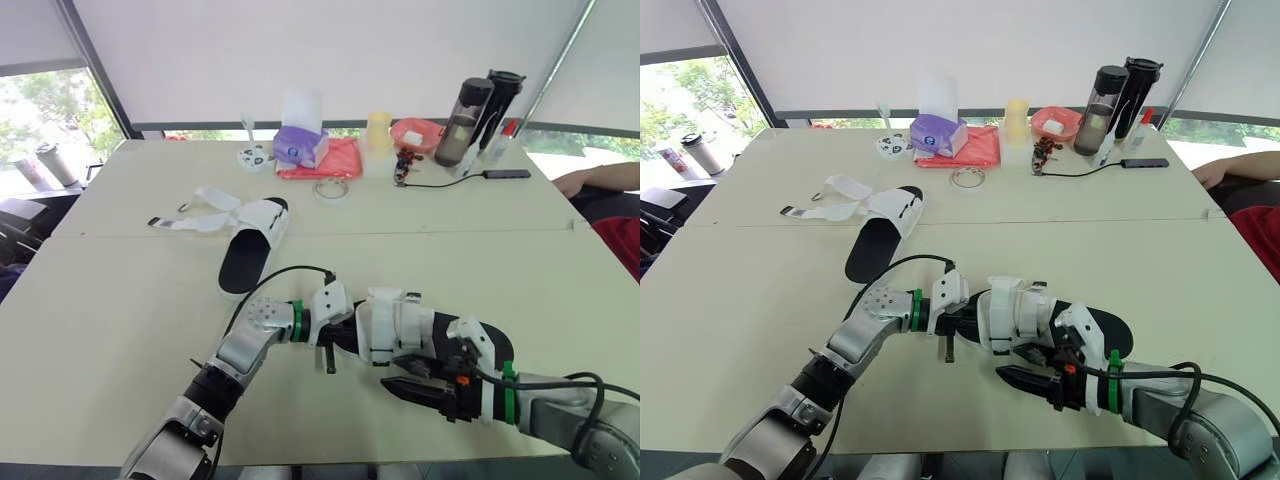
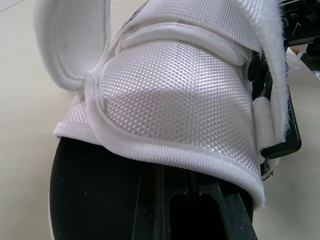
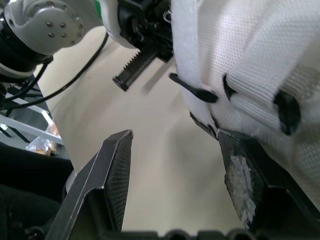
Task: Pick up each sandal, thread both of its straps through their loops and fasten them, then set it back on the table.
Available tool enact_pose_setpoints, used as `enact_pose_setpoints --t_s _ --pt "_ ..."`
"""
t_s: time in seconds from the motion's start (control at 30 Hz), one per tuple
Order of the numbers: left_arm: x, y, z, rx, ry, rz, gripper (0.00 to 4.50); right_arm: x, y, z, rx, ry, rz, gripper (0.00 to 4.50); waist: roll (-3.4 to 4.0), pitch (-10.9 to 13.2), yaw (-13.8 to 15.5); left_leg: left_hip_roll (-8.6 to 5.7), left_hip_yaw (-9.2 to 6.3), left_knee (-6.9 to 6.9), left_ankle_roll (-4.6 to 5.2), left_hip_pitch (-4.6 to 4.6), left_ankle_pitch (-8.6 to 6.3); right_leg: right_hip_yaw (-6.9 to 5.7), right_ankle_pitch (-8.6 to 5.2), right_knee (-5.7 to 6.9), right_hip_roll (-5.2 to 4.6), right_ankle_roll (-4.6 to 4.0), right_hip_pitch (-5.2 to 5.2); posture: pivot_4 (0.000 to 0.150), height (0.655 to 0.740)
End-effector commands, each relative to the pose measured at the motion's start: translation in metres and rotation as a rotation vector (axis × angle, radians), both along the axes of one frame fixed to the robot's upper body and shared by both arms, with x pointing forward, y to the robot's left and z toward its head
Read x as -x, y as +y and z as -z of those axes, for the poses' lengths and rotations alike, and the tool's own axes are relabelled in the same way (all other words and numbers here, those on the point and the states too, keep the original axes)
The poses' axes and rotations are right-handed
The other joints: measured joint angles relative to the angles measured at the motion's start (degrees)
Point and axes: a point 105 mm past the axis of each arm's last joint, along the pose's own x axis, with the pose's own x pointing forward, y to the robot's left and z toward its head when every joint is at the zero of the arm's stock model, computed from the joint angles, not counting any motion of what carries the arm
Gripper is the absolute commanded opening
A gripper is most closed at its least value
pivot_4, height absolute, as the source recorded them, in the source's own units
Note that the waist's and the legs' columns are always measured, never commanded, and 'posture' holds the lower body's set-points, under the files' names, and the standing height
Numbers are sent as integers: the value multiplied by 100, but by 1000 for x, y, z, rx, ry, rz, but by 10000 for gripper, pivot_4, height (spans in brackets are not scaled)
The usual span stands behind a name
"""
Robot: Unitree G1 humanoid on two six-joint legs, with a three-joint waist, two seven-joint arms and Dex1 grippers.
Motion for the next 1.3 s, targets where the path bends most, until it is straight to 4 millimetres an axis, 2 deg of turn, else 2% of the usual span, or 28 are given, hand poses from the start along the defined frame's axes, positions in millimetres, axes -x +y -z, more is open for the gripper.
enact_pose_setpoints --t_s 0.03,0.3,0.53,0.63,0.77,0.87,0.97,1.17,1.3 --pt "9 23 53 -172 158 -59 0 -5 -5 -3 6 -36 36 28857 0 0 1 0 0 0 0 0 0 0 1 0 0 -1 0 1500 7400" --pt "8 22 54 -172 150 -59 0 -14 -6 2 9 -65 68 28857 0 -1 -3 0 0 1 0 1 0 0 2 1 0 -3 0 1500 7400" --pt "7 22 54 -170 147 -65 0 -16 19 1 -48 -80 34 28857 3 -2 -21 8 -2 0 0 3 0 2 1 1 1 -2 -4 1500 7400" --pt "7 22 54 -168 148 -68 0 -16 23 2 -65 -78 31 20608 6 -2 -17 8 -3 0 0 3 0 9 1 1 1 -2 -5 1500 7400" --pt "6 22 53 -167 146 -73 0 -18 22 0 -90 -76 53 930 7 -3 -5 8 -3 -1 0 3 0 10 3 1 1 -5 -5 1500 7400" --pt "5 22 53 -165 147 -78 0 -18 19 0 -91 -67 64 930 7 -4 -3 5 -3 -1 0 4 0 4 17 4 2 -27 -6 1500 7400" --pt "4 22 53 -163 147 -82 0 -9 20 5 -85 -23 31 930 7 -4 -1 5 -2 -1 0 4 0 4 17 4 3 -27 -6 1500 7400" --pt "4 22 53 -163 147 -85 0 20 24 17 -66 95 -65 930 8 -4 15 -2 -2 -2 0 4 0 -1 16 4 7 -25 -5 1500 7400" --pt "4 22 54 -166 145 -84 0 53 25 29 -27 206 -156 930 3 -4 11 -4 1 1 1 5 0 -2 16 5 7 -24 -3 1500 7400"
